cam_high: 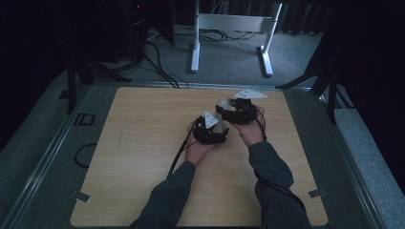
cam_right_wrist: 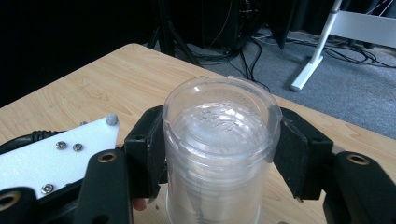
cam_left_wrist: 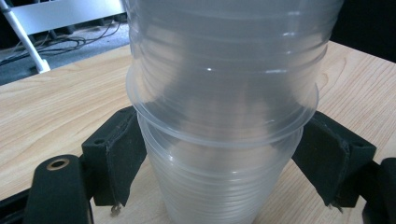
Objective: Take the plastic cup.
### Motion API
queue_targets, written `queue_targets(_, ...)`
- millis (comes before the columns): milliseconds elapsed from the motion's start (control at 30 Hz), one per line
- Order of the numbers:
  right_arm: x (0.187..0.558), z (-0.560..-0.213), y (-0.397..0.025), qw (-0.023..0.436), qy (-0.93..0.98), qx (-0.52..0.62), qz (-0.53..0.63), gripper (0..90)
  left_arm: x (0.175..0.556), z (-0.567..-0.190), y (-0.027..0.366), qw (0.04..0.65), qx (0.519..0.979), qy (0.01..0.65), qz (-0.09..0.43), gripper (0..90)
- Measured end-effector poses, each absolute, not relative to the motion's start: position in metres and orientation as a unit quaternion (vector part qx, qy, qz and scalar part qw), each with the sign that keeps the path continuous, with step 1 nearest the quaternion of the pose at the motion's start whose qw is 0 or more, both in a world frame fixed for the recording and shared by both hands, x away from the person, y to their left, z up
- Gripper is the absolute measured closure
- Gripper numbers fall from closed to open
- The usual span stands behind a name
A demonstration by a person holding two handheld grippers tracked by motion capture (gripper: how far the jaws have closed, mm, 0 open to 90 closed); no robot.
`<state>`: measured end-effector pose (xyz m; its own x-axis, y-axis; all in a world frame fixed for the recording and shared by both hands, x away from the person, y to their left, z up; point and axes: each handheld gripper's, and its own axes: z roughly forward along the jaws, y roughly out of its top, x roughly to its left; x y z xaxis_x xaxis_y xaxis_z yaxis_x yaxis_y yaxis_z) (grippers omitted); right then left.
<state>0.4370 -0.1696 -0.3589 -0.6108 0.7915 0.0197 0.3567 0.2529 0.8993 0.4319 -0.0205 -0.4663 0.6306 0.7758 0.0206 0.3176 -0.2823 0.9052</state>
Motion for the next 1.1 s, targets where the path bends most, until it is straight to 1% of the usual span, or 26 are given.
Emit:
queue_targets(800,0.433,-0.342,-0.168,0.233,0.754,0.373,0.489,40.3,0.431,-0.467,-0.016,0.482,0.764,0.356,0.240,20.4)
queue_targets(1100,0.436,-0.348,-0.166,0.225,0.759,0.379,0.480,40.4,0.429,-0.461,-0.015,0.508,0.747,0.356,0.241,18.7)
